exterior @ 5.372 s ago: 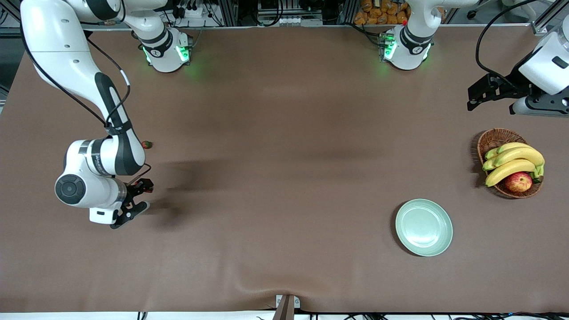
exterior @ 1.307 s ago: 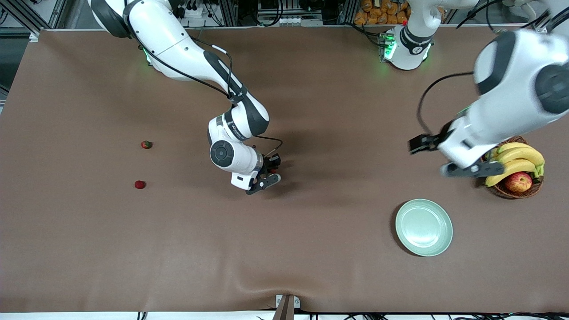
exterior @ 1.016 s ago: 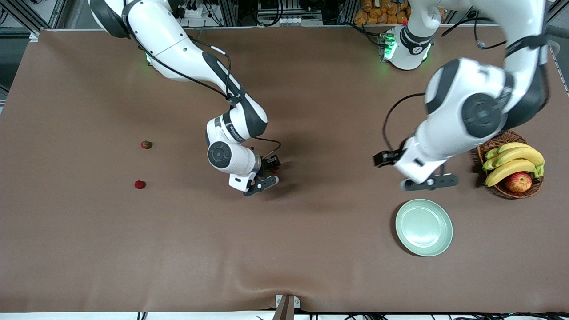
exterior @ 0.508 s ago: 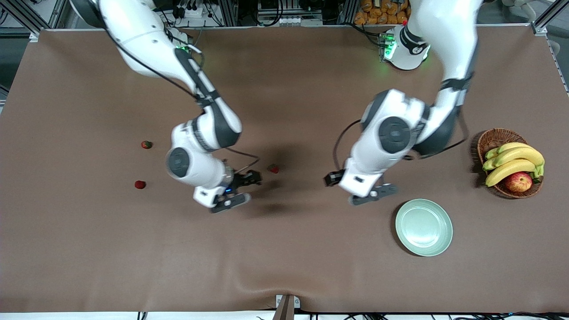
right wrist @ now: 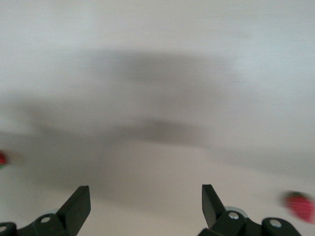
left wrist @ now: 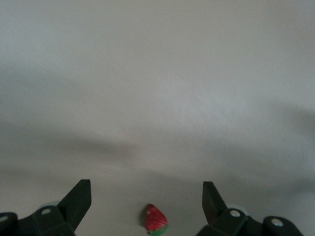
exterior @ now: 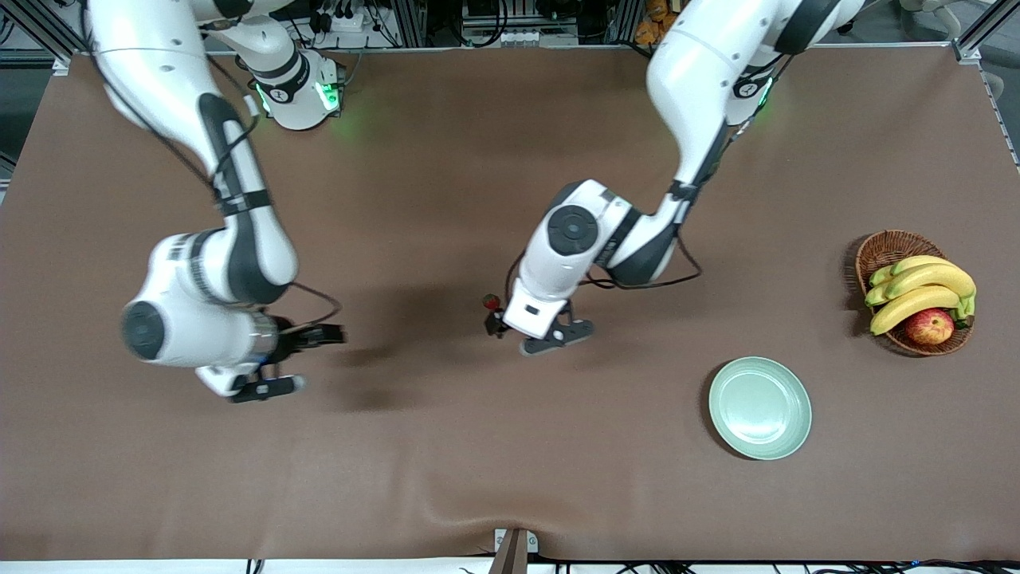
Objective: Collect all strawberries into plate
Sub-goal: 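Grasp the strawberry with the left gripper while the right gripper reaches another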
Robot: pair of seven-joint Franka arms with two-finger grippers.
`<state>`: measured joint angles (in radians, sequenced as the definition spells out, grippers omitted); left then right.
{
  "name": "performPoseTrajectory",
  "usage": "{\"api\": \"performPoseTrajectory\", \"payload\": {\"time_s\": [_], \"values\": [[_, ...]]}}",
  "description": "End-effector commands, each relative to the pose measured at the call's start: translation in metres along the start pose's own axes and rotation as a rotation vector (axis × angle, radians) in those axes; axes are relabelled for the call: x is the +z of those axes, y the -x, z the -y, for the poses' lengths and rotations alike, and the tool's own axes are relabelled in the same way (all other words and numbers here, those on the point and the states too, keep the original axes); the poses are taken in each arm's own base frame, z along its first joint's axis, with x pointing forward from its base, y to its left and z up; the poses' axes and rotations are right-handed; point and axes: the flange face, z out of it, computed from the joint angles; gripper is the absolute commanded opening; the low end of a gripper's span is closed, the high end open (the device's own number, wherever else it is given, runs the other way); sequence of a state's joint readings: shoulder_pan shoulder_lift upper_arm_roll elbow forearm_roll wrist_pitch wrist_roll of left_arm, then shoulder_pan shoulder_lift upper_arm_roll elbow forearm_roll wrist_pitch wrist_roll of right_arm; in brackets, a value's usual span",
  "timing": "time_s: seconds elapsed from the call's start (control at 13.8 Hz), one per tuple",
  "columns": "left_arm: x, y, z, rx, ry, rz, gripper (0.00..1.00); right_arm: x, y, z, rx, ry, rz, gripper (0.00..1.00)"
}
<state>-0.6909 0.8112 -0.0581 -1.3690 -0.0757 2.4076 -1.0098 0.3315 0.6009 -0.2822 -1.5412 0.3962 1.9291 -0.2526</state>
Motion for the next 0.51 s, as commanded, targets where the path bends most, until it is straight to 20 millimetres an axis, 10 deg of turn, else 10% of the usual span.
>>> {"api": "performPoseTrajectory", "payload": {"time_s": [0.0, 0.44], "values": [[0.020, 0.022, -0.016, 0.028, 0.008, -0.027, 1.00, -0.013, 0.011, -0.053, -0.021, 0.043, 0.008, 1.00], [0.060, 0.069, -0.023, 0.119, -0.030, -0.069, 1.00, 0.009, 0.009, -0.112, -0.023, 0.203, -0.014, 1.00]]}}
